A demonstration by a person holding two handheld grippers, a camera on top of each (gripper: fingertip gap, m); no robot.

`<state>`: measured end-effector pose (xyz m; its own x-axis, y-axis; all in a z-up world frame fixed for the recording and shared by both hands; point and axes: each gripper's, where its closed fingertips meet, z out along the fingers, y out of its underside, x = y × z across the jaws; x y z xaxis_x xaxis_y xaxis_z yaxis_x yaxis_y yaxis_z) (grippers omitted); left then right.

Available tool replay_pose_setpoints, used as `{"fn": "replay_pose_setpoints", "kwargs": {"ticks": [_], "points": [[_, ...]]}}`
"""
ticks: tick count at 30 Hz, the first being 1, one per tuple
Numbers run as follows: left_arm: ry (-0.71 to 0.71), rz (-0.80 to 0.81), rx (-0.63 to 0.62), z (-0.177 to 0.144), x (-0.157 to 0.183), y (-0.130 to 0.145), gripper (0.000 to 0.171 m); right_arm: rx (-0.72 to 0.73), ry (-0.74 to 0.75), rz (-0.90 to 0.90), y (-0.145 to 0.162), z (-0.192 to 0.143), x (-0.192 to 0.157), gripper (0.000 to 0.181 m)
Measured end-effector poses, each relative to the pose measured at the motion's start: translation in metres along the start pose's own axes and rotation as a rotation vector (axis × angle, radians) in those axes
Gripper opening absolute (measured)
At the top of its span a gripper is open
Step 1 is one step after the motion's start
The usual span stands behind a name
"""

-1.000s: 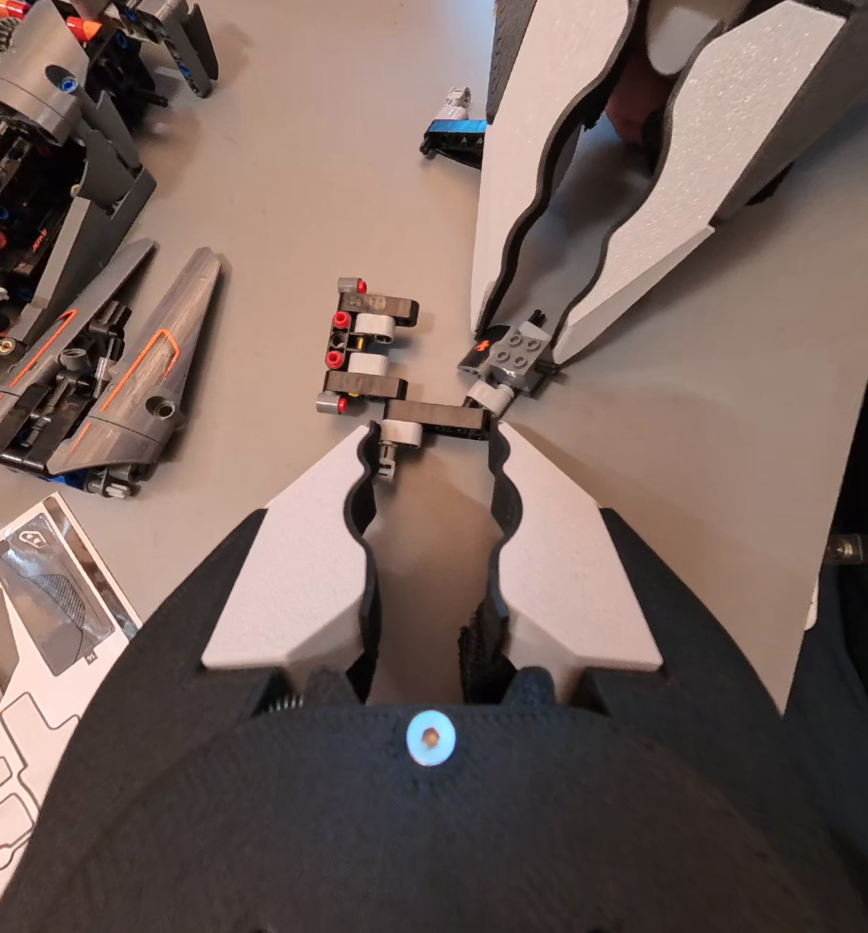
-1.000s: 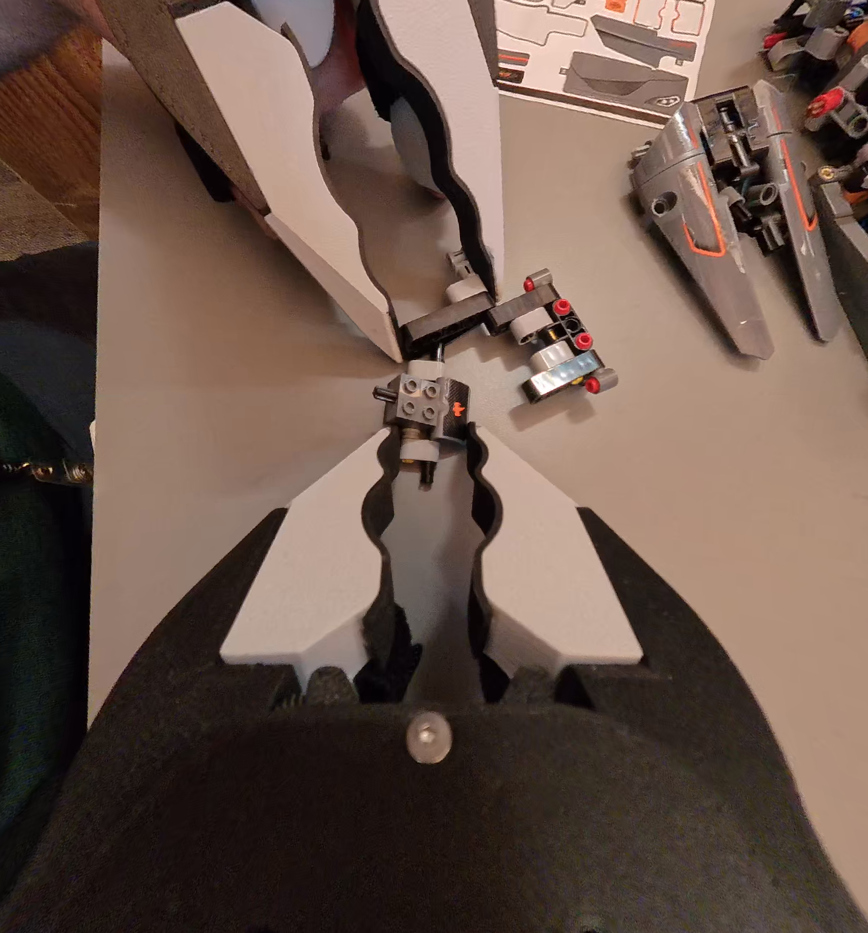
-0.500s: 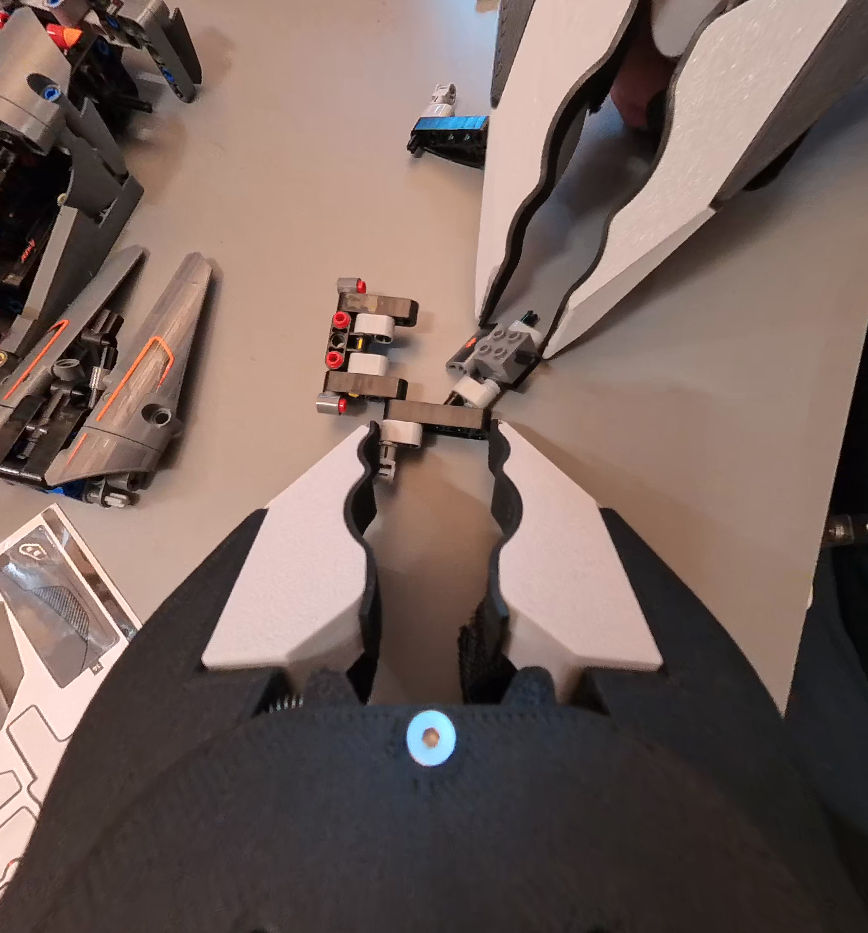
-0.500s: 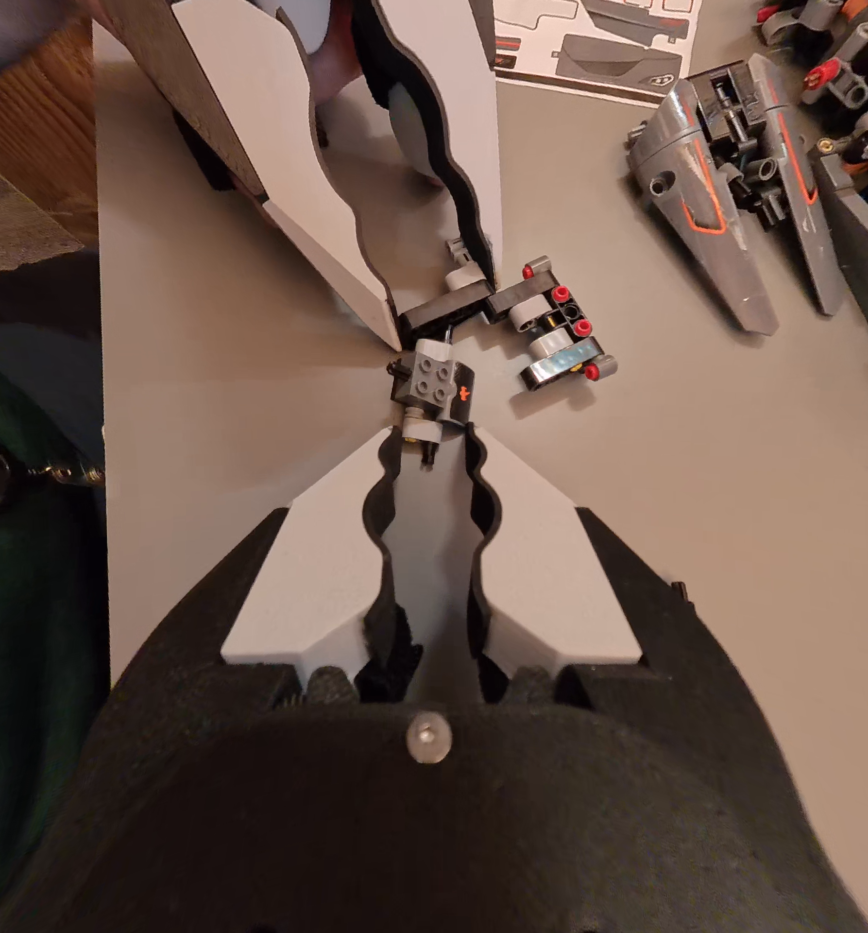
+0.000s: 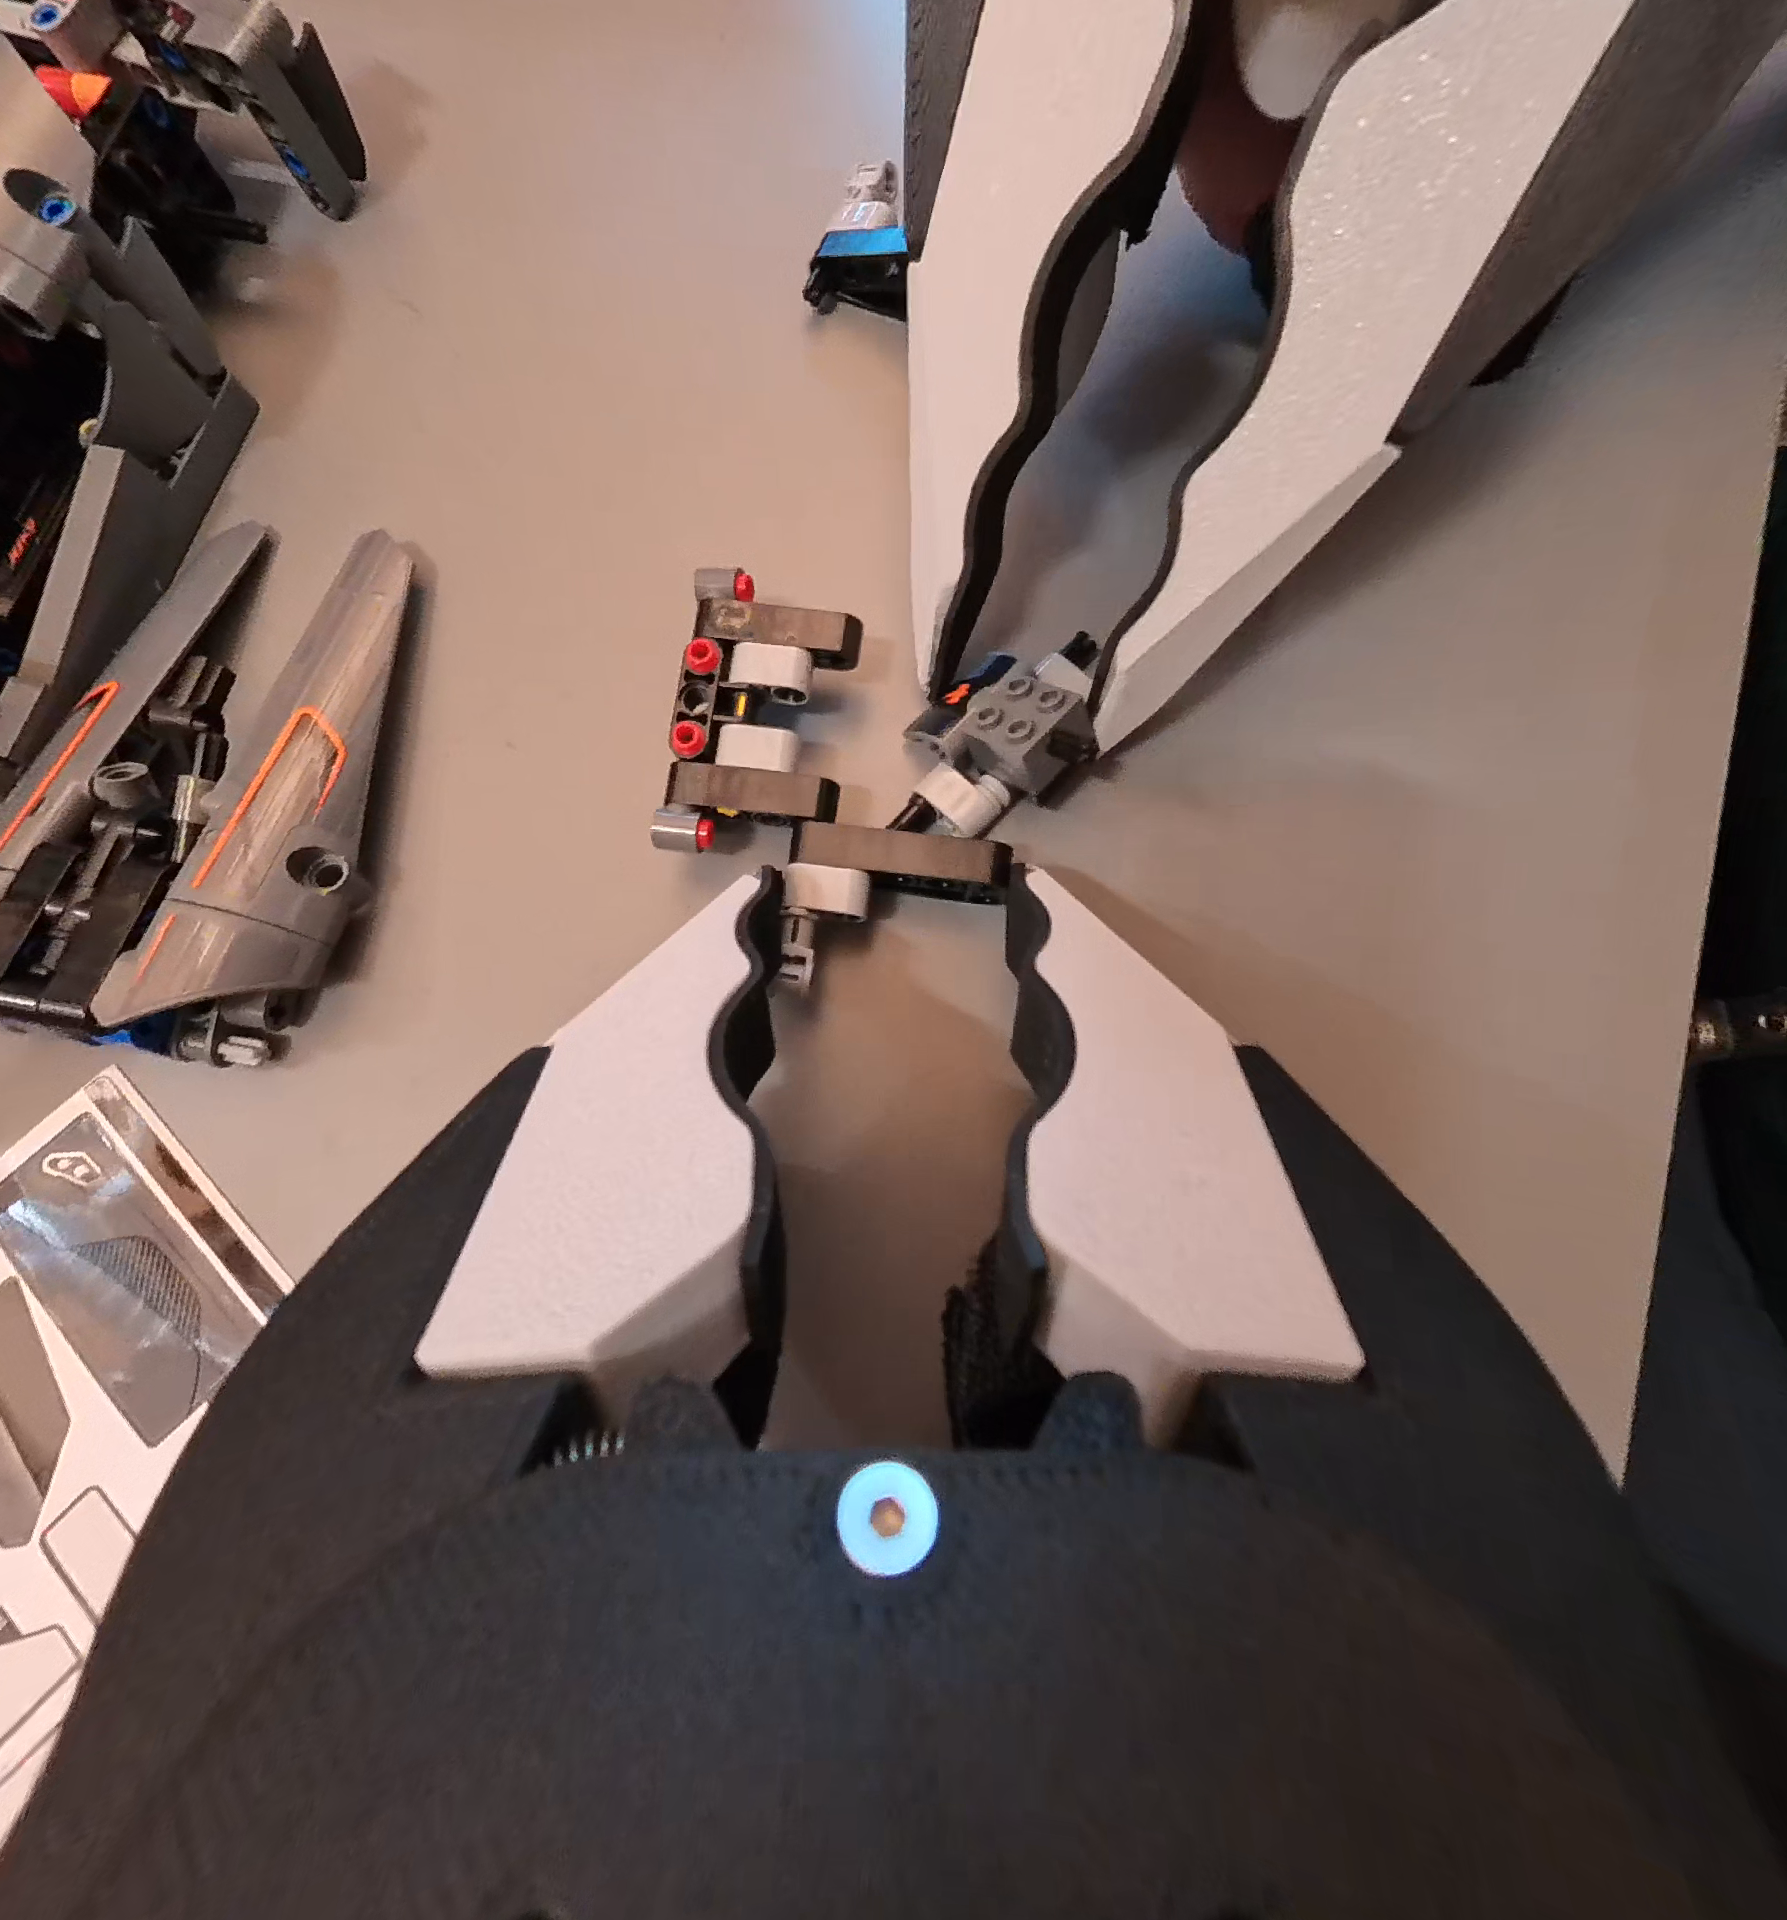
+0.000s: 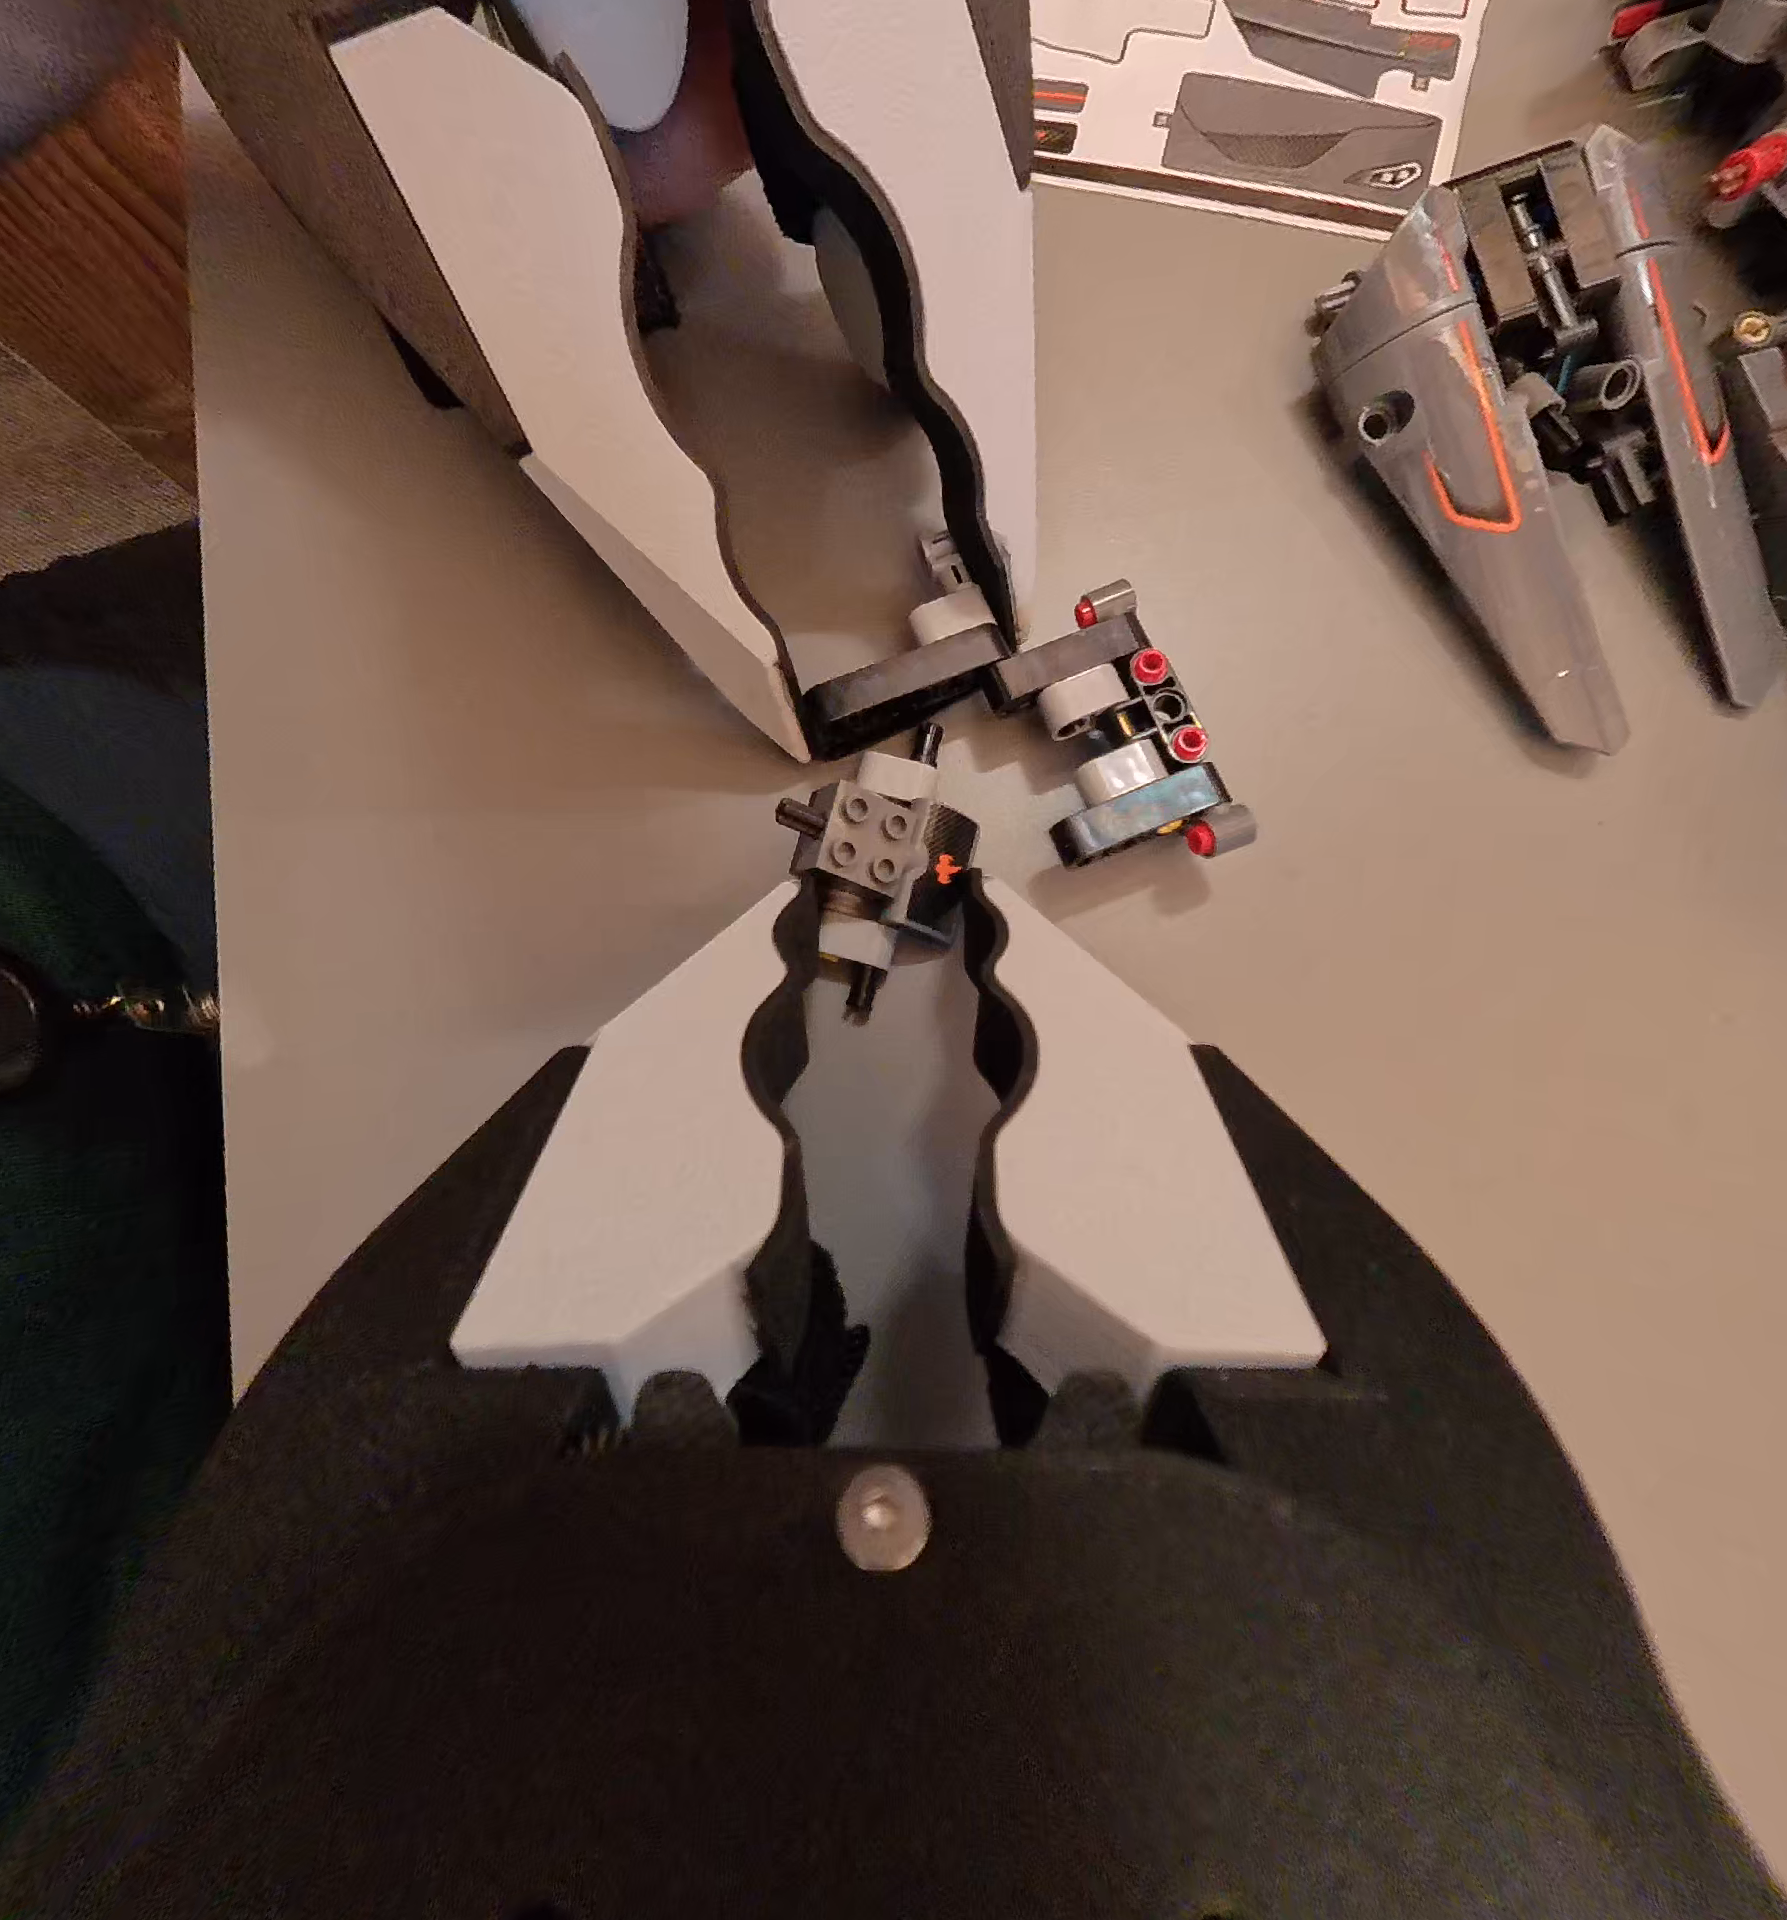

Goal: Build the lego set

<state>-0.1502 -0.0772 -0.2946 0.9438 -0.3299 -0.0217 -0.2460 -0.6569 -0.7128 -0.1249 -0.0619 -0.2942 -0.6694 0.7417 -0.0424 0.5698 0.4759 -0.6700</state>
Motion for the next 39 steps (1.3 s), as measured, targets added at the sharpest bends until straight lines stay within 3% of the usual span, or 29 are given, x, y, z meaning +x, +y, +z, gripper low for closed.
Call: {"fn": "replay_pose_setpoints", "kwargs": {"ticks": [39], "points": [[0.006,0.029,0.003,0.0006,-0.0014,-0.0007,0.041,0.075,-0.028,-0.153,-0.0083,-0.0061,0.005,0.025]]}}
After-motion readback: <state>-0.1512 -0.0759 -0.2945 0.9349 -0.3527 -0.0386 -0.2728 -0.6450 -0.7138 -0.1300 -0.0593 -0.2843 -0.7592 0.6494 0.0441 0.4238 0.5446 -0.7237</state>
